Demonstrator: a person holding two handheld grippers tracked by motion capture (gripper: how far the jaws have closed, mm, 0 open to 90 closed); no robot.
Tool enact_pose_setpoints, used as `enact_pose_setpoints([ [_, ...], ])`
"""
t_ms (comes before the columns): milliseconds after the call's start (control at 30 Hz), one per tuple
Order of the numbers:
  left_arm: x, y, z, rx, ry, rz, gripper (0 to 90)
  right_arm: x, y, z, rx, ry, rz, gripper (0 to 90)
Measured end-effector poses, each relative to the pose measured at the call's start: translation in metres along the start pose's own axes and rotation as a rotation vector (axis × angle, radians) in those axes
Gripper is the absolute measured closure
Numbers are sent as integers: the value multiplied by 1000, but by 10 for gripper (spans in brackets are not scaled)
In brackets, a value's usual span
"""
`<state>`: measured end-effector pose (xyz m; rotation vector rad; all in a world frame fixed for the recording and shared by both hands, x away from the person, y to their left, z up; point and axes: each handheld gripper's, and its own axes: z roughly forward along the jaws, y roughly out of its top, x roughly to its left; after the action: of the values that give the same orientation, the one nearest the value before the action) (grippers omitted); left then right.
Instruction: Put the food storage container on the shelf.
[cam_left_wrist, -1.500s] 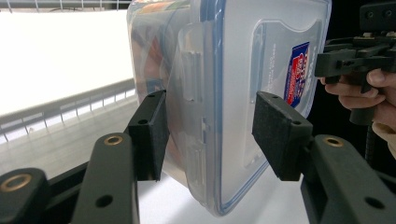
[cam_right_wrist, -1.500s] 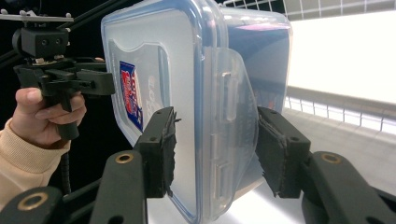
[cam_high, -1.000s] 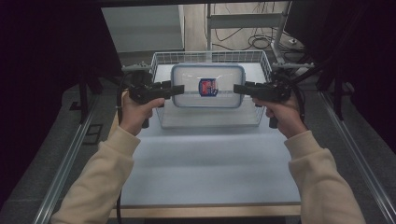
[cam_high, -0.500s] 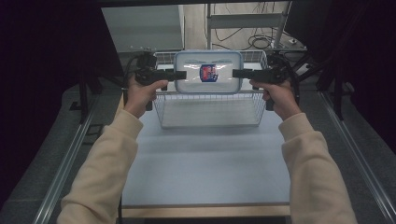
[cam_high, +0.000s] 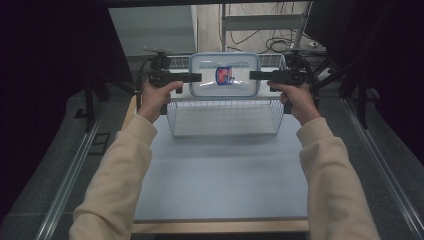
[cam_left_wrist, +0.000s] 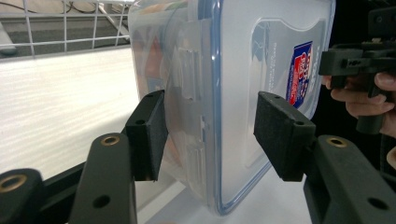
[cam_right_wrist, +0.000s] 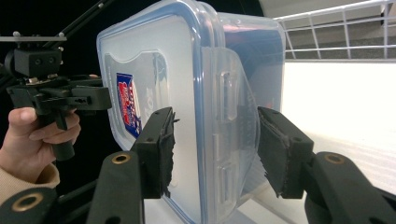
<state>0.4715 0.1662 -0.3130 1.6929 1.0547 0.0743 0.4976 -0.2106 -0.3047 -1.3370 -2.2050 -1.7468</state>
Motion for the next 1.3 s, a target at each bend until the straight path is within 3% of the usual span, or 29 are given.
enact_pose_setpoints([
  [200,8,7,7,-3,-10,-31,447,-4,2,3,-28,-19,20,482],
  [400,11,12,12,5,-8,-46,427,-2,5,5,-32,-67,-2,470],
  [500,9,15,18,6,-1,-62,412,0,5,10,-26,-98,-7,399],
  [900,17,17,31,-28,5,-149,324,-3,4,21,-45,-125,43,316],
  [933,17,18,32,-37,35,-142,321,-4,4,24,-47,-130,52,288],
  [1000,16,19,32,-32,53,-133,334,-5,4,25,-46,-133,59,265],
  [1067,15,19,35,-21,64,-127,325,-10,3,30,-28,-128,109,182],
  [1100,15,18,38,-14,64,-124,309,-13,2,30,-46,-128,116,216],
  [1200,16,17,39,-24,59,-131,291,-12,2,30,-60,-143,97,200],
  [1300,16,15,39,-38,60,-129,290,-5,3,30,-64,-195,58,164],
])
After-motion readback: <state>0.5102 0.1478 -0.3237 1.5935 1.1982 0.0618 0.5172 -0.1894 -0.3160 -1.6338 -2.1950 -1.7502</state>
